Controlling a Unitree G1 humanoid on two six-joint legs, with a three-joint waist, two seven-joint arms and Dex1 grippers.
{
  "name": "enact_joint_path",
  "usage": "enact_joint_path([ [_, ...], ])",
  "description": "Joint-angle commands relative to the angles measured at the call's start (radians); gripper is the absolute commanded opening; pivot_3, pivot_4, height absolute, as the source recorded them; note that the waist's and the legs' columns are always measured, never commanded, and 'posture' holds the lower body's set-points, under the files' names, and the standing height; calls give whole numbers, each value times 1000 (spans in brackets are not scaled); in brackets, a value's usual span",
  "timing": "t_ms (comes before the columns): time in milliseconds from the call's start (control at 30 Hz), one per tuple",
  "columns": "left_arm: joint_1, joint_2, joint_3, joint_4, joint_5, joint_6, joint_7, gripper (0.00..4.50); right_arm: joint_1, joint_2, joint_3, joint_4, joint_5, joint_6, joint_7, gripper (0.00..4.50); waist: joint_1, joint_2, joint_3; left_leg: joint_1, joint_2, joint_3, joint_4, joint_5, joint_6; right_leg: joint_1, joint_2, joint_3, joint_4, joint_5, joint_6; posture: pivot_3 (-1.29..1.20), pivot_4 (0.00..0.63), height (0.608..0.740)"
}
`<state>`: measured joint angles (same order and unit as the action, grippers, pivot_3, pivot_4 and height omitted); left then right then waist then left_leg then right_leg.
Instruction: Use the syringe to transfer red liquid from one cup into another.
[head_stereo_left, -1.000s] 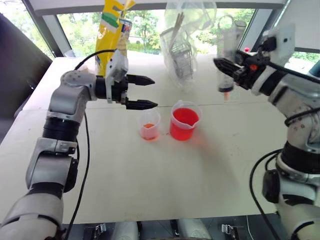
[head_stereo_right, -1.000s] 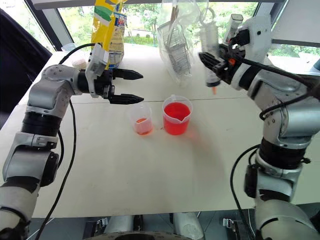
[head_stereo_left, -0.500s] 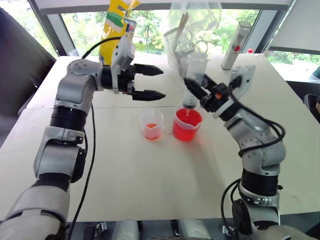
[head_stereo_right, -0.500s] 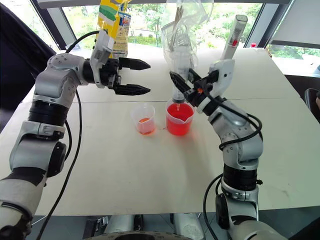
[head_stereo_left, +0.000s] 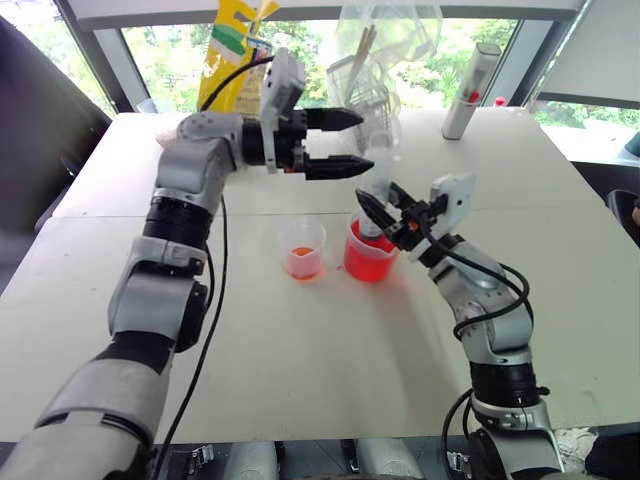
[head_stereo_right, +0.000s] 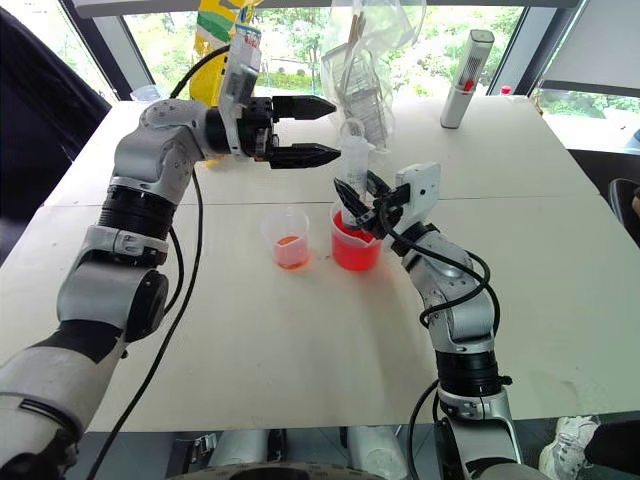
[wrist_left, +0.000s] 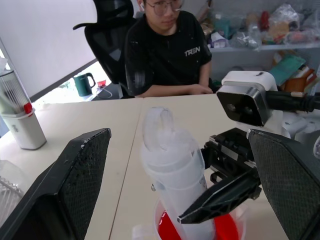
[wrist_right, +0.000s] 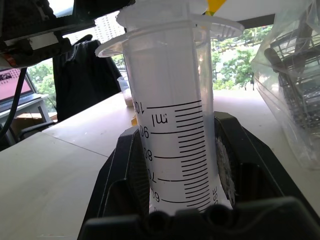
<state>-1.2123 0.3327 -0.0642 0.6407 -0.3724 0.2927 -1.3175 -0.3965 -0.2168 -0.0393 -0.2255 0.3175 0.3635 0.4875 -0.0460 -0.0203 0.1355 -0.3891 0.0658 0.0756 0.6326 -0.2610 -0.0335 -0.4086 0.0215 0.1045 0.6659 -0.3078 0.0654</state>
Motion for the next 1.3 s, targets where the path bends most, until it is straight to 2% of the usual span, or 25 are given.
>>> enact_joint_path([
  [33, -52, -9, 18, 21, 8, -32, -2, 4500, -6, -14, 4, -37, -3, -29, -2, 1436, 0, 0, 0, 0, 0, 0, 0, 0, 0, 0, 0, 0, 0, 0, 0, 0, 150, 739],
  [267, -68, -57, 23, 91, 23, -51, 17, 4500, 4, -30, 24, -49, -10, -34, -5, 1436, 0, 0, 0, 0, 0, 0, 0, 0, 0, 0, 0, 0, 0, 0, 0, 0, 150, 739],
  [300, -69, -63, 21, 103, 32, -62, 26, 4252, 5, -30, 26, -50, -11, -34, -6, 1436, 1, 0, 0, 0, 0, 0, 0, 0, 0, 0, 0, 0, 0, 0, 0, 0, 150, 739],
  [367, -70, -71, 21, 121, 40, -70, 30, 3644, 6, -32, 28, -52, -12, -34, -8, 1436, 0, 0, 0, 0, 0, 0, 0, 0, 0, 0, 0, 0, 0, 0, 0, 0, 150, 739],
  [600, -65, -77, 26, 115, 37, -52, 1, 46, 7, -39, 33, -58, -16, -32, -11, 1436, 1, 0, 0, 0, 0, 0, 0, 0, 0, 0, 0, 0, 0, 0, 0, 0, 150, 739],
  [833, -86, -80, 47, 96, 16, -41, -4, 12, 19, -44, 44, -60, -15, -13, -9, 1436, 1, 0, 0, 0, 0, 0, 0, 0, 0, 0, 0, 0, 0, 0, 0, 0, 150, 739],
  [1300, -201, -68, 110, 201, 8, -98, 58, 12, 73, -65, 77, -58, 11, 54, 34, 1436, 1, 0, 0, 0, 0, 0, 0, 0, 0, 0, 0, 0, 0, 0, 0, 0, 150, 739],
])
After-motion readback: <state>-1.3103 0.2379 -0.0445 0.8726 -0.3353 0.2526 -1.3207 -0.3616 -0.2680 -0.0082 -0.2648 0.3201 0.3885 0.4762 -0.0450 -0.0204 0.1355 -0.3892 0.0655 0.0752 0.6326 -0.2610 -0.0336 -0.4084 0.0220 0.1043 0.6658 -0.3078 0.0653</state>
